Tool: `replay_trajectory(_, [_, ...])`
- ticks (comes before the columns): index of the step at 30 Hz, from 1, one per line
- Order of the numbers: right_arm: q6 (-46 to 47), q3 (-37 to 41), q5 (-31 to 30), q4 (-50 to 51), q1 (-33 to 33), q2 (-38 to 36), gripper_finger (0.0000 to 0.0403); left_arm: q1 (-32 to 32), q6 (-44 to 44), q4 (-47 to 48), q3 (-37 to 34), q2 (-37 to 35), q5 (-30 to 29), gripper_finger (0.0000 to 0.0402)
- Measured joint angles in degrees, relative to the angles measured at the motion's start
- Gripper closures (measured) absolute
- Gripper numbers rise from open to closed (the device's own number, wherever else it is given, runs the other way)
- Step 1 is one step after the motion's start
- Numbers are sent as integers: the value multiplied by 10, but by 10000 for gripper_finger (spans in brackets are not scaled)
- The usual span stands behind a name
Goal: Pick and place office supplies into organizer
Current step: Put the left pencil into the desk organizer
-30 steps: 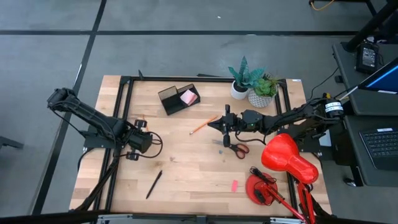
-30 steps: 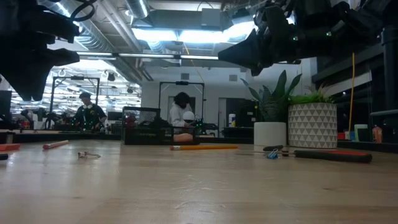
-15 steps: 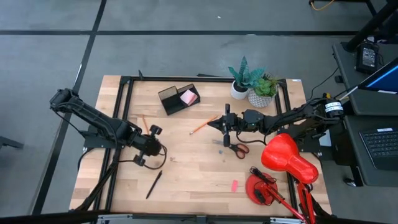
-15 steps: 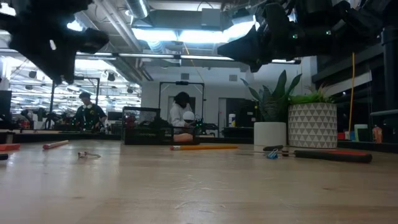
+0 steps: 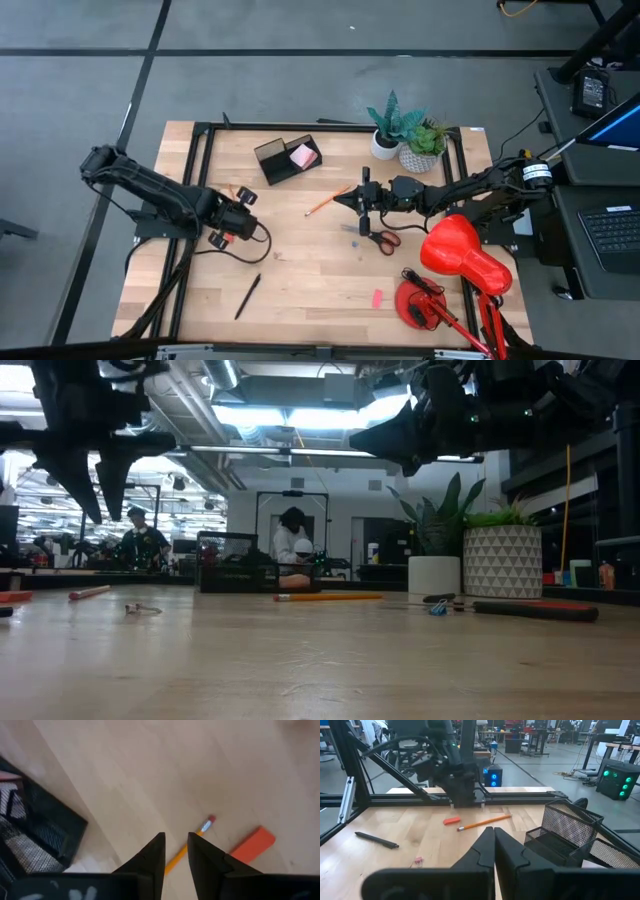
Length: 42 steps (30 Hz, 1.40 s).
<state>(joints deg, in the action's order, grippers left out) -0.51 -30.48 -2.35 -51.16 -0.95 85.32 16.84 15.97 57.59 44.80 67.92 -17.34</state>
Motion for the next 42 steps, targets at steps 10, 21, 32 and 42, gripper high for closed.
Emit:
replay_trajectory(10, [-1, 0, 1, 6, 0, 0, 396, -23, 27, 0, -40, 24, 30, 289])
replay_trajectory(21, [-15, 0, 1, 13, 0, 0, 396, -62, 62, -23, -86, 24, 46, 286])
replay_trajectory(32, [-15, 0, 7, 14, 0, 0, 396, -114, 126, -54, -110, 24, 48, 286])
replay_trajectory(42, [-15, 0, 7, 14, 0, 0, 396, -179, 209, -57, -110, 24, 68, 286])
